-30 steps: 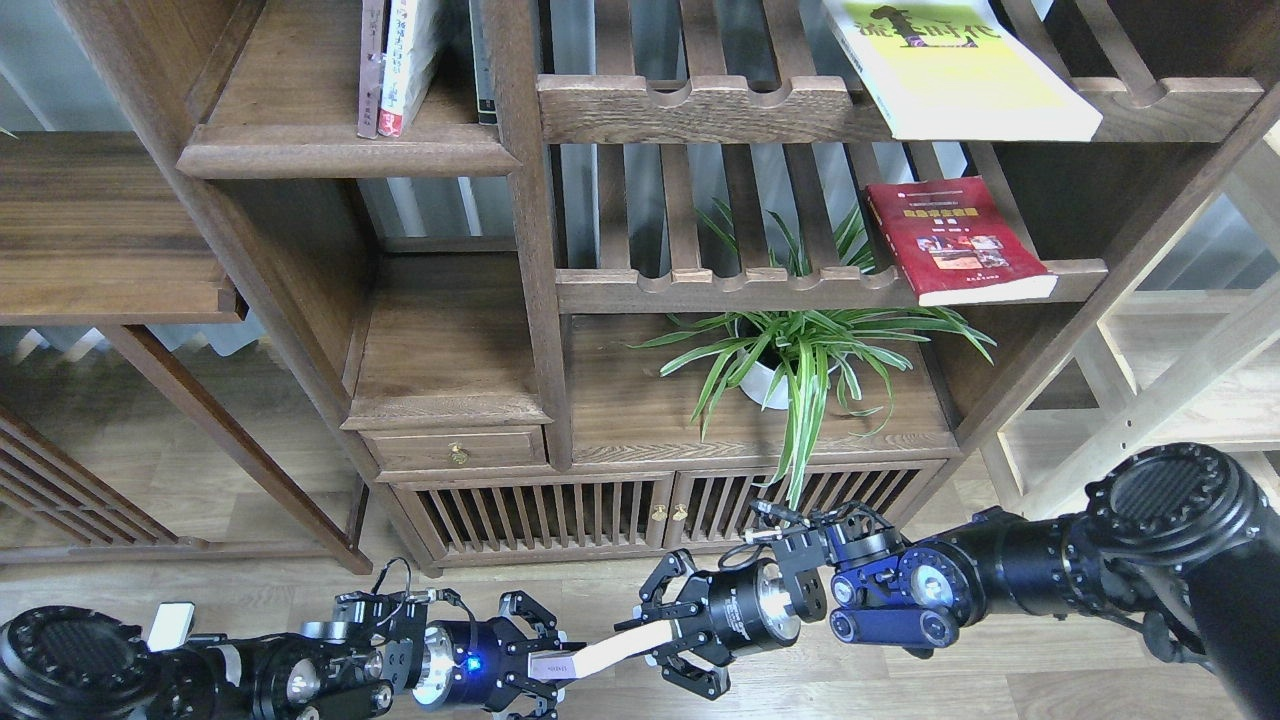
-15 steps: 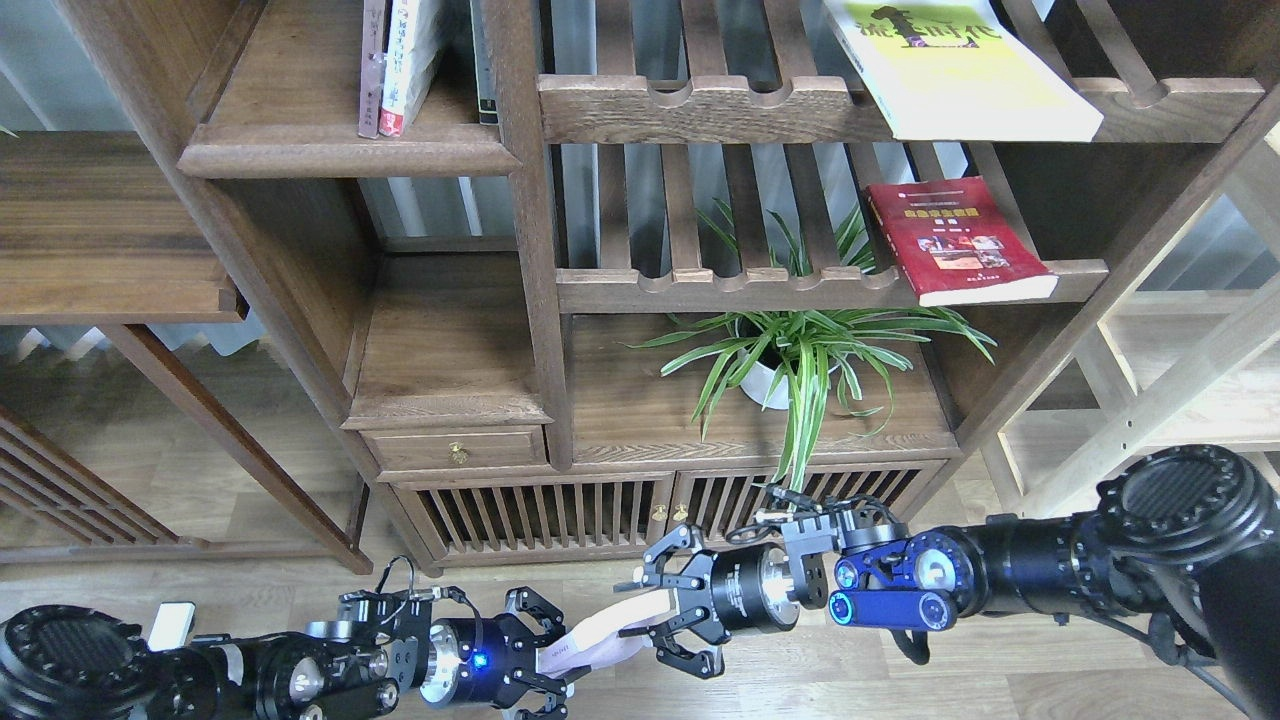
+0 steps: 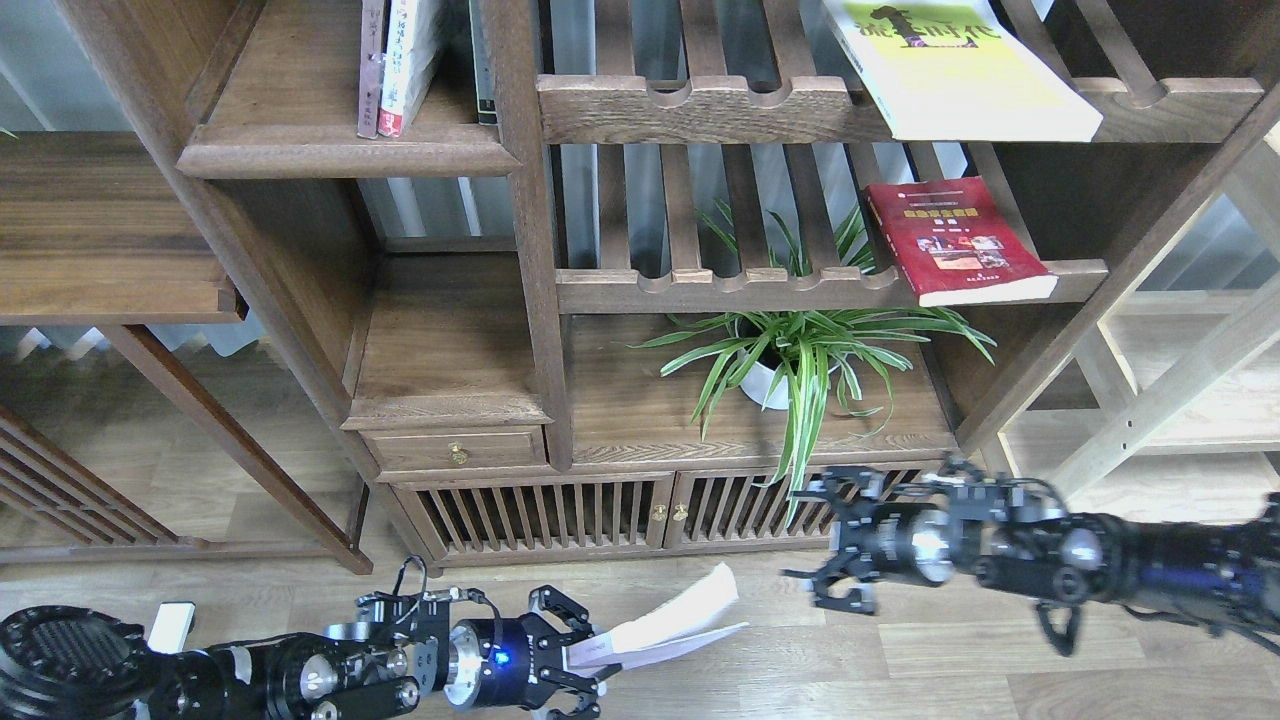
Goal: Organize books on shelf
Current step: 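Lift the lavender book with the left gripper up to the top shelf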
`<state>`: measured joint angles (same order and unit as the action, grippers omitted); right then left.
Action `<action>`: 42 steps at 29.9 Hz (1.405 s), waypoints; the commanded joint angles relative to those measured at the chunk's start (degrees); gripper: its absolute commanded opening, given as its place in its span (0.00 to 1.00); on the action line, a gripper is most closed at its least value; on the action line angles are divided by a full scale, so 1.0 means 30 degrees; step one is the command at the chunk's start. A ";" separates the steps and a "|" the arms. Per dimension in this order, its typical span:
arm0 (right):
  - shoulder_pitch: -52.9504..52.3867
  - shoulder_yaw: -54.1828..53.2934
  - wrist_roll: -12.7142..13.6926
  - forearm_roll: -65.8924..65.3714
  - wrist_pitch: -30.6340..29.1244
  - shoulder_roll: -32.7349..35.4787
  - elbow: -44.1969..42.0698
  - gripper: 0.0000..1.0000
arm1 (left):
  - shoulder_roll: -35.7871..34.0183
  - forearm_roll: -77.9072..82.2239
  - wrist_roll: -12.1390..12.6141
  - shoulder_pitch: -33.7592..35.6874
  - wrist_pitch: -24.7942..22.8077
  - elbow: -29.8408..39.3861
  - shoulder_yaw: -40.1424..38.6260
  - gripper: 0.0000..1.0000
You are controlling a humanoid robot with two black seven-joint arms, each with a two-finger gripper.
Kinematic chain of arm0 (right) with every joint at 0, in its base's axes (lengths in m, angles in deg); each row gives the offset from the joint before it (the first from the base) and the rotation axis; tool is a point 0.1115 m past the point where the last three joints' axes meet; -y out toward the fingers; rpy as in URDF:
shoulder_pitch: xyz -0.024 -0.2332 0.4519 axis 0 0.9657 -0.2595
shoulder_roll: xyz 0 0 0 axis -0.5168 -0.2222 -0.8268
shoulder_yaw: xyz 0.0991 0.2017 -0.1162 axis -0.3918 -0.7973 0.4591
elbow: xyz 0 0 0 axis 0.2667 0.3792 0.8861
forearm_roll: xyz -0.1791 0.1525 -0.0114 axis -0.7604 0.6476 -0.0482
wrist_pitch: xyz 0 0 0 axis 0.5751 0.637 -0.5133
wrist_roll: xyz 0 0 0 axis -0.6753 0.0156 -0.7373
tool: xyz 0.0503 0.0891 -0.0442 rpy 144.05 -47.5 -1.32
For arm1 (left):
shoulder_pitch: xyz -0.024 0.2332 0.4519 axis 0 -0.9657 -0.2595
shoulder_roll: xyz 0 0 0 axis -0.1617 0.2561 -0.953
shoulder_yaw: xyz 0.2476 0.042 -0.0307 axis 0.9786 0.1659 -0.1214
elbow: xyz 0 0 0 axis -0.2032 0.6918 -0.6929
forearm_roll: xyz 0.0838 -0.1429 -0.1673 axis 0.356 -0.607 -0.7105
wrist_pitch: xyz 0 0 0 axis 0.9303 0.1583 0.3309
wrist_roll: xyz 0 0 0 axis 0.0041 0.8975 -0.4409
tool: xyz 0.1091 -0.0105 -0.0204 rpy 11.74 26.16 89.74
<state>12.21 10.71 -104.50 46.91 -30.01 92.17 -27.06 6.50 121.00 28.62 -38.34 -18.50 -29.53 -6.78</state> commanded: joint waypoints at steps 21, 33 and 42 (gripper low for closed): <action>0.2841 0.0003 0.0000 0.3051 0.1717 0.4878 -0.1281 0.91 | -1.5106 -0.0098 0.0001 0.0061 -0.0757 1.2037 -0.7979 0.00; 0.3661 0.0061 0.0000 0.3873 0.2391 0.4761 -0.2072 0.92 | -1.9798 -0.3758 0.0001 0.0090 -0.5003 1.2861 -1.3402 0.00; 0.4101 0.0062 0.0000 0.3873 0.2772 0.4644 -0.2160 0.92 | -2.0911 -0.5721 0.0001 0.0382 -0.6556 1.2656 -1.5628 0.00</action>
<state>24.35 10.91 -104.50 58.53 -21.90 106.27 -33.54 -55.27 105.42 28.62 -37.83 -36.51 8.68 -51.48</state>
